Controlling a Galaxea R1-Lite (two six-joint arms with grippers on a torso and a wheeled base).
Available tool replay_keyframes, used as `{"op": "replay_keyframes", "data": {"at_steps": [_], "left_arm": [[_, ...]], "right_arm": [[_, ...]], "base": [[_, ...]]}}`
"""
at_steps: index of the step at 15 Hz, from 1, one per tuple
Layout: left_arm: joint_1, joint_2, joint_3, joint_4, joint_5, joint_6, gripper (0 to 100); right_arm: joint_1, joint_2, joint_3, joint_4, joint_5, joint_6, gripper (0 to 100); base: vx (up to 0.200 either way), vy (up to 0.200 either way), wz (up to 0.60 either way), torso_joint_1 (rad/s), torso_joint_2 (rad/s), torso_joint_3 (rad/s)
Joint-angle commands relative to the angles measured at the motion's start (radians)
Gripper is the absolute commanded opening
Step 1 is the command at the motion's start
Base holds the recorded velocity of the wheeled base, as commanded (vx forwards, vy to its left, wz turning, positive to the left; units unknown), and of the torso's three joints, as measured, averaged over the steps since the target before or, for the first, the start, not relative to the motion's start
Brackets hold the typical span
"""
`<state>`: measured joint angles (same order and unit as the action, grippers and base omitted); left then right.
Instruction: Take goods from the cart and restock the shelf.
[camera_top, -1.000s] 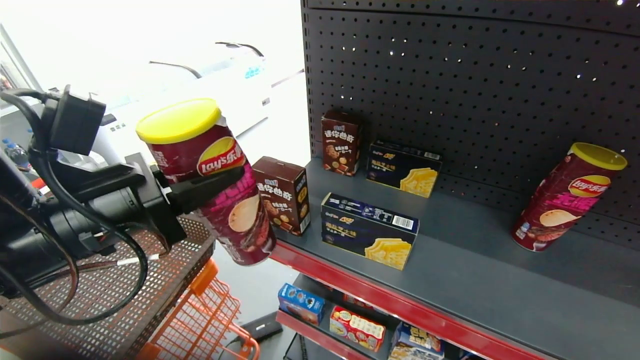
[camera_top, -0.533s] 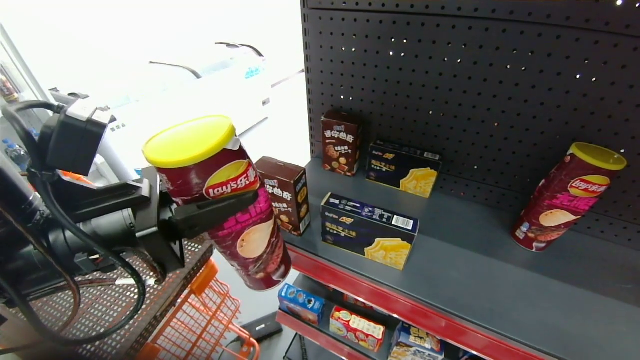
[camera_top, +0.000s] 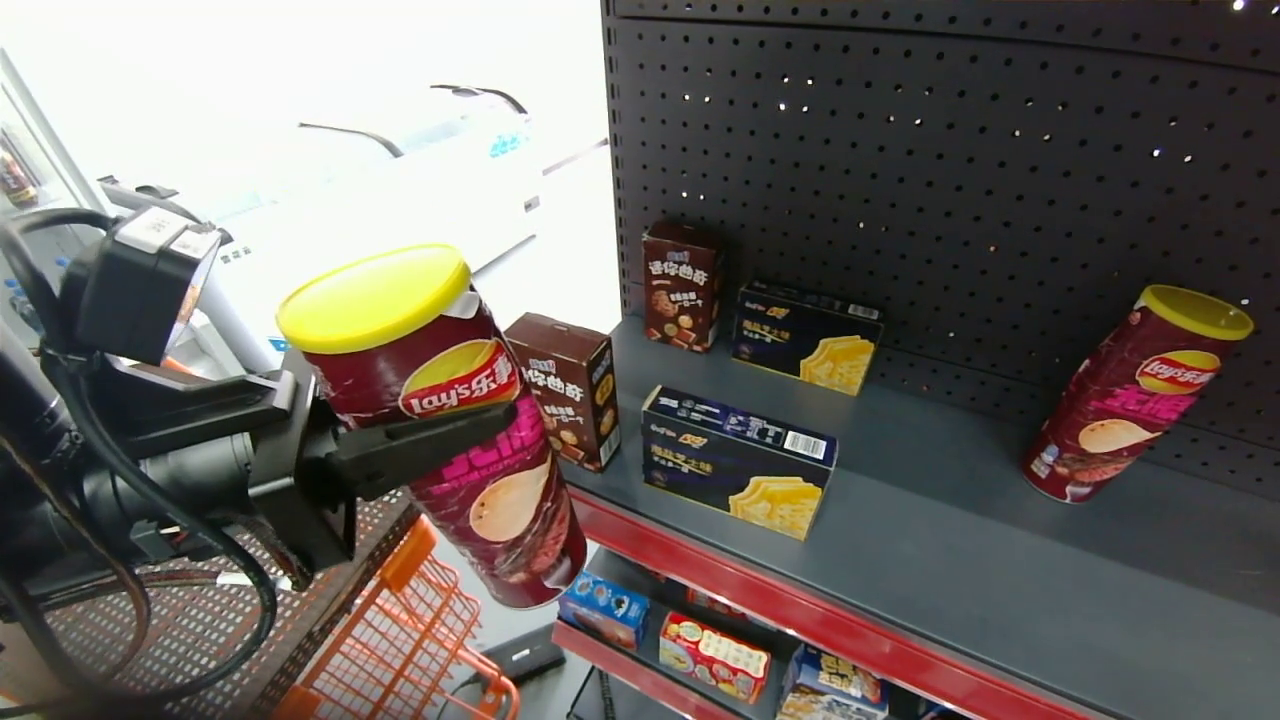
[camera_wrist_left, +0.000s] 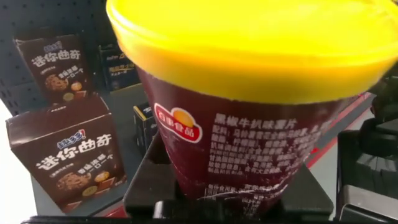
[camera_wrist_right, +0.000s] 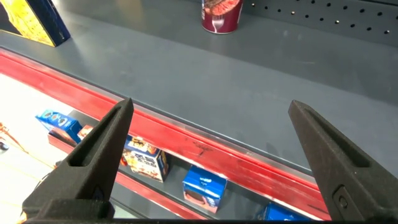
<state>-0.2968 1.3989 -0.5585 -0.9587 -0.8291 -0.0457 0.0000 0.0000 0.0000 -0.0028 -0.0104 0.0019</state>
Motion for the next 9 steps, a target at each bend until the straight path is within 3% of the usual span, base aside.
{"op": "replay_keyframes", "data": {"at_steps": [1,9], "left_arm": [[-0.001,0.0,-0.004,0.002,-0.011,0.0,0],[-0.001,-0.005,-0.014,0.0,-0.021,-0.022,0]], "right_arm": [[0.0,0.002,0.0,0.0,0.0,0.0,100],[0.0,0.002,0.0,0.0,0.0,0.0,100]], "base": [[0.0,0.0,0.0,0.0,0.0,0.0],[0.0,0.0,-0.6,-0.001,0.0,0.001]]}}
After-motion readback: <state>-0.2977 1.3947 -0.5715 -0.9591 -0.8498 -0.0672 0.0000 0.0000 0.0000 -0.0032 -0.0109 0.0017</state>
